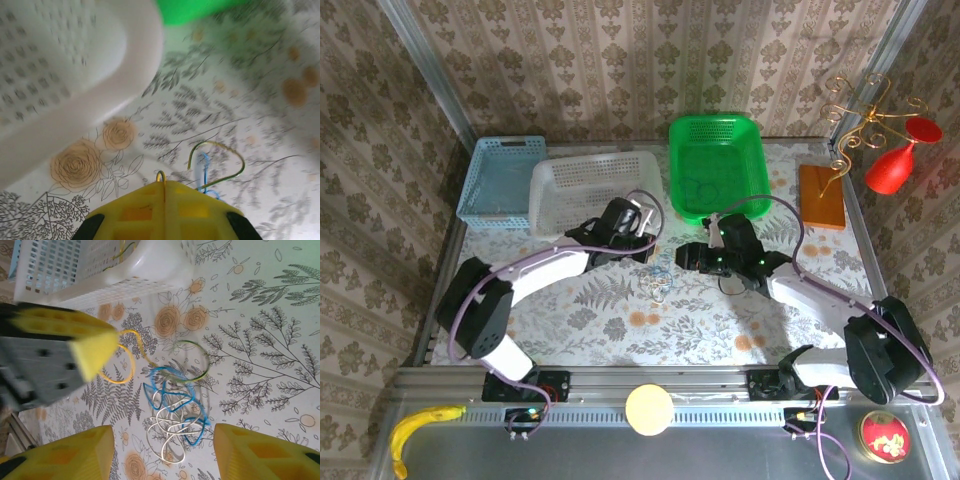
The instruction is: Untangle the cables
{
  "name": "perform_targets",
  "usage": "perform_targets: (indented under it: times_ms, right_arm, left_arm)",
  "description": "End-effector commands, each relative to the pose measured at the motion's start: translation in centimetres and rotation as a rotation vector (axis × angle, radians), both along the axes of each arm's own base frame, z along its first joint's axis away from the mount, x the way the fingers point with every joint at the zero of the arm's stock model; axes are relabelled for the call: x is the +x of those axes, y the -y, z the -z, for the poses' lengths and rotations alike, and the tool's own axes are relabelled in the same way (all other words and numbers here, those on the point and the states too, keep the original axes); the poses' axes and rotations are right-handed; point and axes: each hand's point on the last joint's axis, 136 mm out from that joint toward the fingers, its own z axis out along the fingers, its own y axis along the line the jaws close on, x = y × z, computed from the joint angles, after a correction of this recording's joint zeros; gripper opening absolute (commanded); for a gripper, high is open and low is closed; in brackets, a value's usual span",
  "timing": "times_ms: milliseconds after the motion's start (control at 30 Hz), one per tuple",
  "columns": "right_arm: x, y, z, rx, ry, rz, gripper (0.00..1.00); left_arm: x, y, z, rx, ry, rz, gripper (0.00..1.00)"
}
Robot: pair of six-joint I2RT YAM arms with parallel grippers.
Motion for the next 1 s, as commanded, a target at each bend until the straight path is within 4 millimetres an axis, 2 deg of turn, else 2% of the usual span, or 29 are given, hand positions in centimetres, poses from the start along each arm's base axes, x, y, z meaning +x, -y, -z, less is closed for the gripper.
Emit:
perform_targets:
  times_ms: [0, 233, 533, 600, 667, 767, 967]
  right_arm:
    - [0.7, -1.4, -1.0, 0.048, 0.032, -0.025, 0.57]
    - [1.7, -3.6, -1.6, 0.065, 0.06, -0.06, 0.59]
    - [4.7, -4.4, 1.6, 0.035, 0.064, 0.005, 0.57]
    - [5.2, -4.2, 2.5, 0.019, 0.057, 0.029, 0.5]
    - [5.3, -4.0, 3.3, 0.006, 0.049, 0.041, 0.33]
    - [5.0, -3.6, 4.1, -0.011, 0.036, 0.053, 0.17]
    - [3.7, -2.3, 5.1, -0.037, 0.02, 0.072, 0.08]
  left_arm:
    - [-0.6, 0.6, -3.5, -0.065, 0.031, 0.022, 0.0]
    - [-1.5, 1.1, -6.5, -0.148, 0.054, 0.041, 0.0]
    - [-2.3, 2.0, -12.4, -0.297, 0.092, 0.071, 0.0]
    - [-2.6, 2.0, -13.9, -0.328, 0.105, 0.081, 0.0]
    - [-2.8, 1.8, -15.5, -0.356, 0.123, 0.082, 0.0]
    - [-2.7, 1.0, -17.5, -0.394, 0.151, 0.067, 0.0]
    - [-0.9, -2.1, -20.9, -0.481, 0.208, -0.008, 0.0]
